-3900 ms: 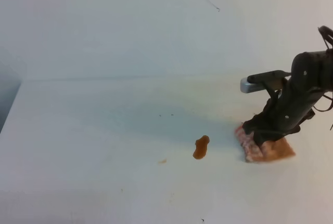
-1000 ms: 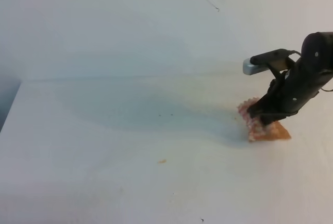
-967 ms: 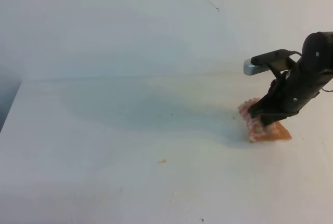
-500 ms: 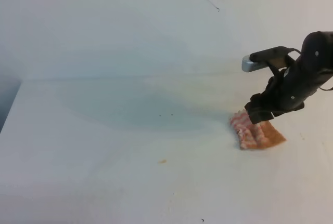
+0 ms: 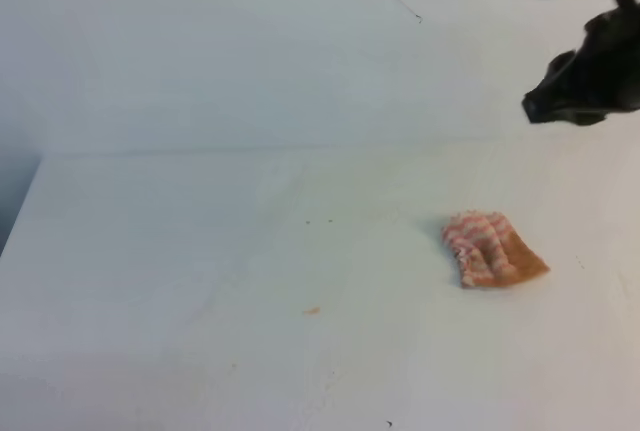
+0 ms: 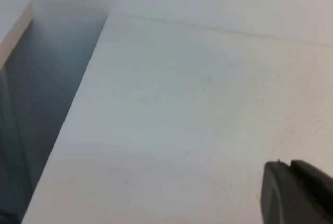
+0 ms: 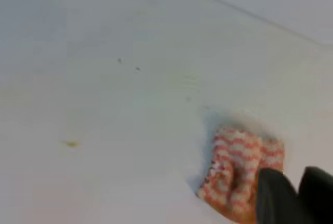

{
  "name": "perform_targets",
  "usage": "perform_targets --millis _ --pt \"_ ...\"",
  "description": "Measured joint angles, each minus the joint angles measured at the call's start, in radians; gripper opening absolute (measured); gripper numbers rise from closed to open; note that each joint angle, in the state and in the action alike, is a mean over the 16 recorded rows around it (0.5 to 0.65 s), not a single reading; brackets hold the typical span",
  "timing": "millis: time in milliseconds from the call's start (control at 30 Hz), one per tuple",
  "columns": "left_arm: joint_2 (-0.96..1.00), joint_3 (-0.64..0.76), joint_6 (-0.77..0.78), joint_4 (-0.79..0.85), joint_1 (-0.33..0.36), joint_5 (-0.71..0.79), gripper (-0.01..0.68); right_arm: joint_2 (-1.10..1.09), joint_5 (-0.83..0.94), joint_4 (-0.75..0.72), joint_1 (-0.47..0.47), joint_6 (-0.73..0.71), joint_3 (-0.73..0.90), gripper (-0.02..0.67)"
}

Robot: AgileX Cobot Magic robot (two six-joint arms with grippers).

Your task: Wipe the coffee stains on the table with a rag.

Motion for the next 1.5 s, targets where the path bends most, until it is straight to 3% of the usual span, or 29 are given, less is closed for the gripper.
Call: perform_targets --millis 133,233,633,1033,1267,1500 --pt "0.000 0.000 0.000 0.000 0.000 0.000 0.000 -0.150 0.056 0.006 0.000 0.013 0.013 0.042" --pt "0.000 0.000 0.000 0.000 0.000 0.000 0.000 -0.264 0.077 0.007 0.000 0.023 0.040 0.004" --pt "0.004 -0.005 0.000 0.000 0.000 0.002 0.000 -0.612 0.019 -0.012 0.000 0.039 0.225 0.000" --pt "-0.001 0.003 0.000 0.000 0.000 -0.001 0.000 -0.667 0.032 -0.013 -0.015 0.040 0.282 -0.004" --pt "-0.001 0.003 0.000 0.000 0.000 -0.001 0.000 -0.762 -0.060 -0.041 -0.103 0.022 0.357 -0.004" --pt "0.004 -0.005 0.000 0.000 0.000 0.002 0.000 -0.994 -0.357 -0.089 -0.278 0.003 0.598 -0.004"
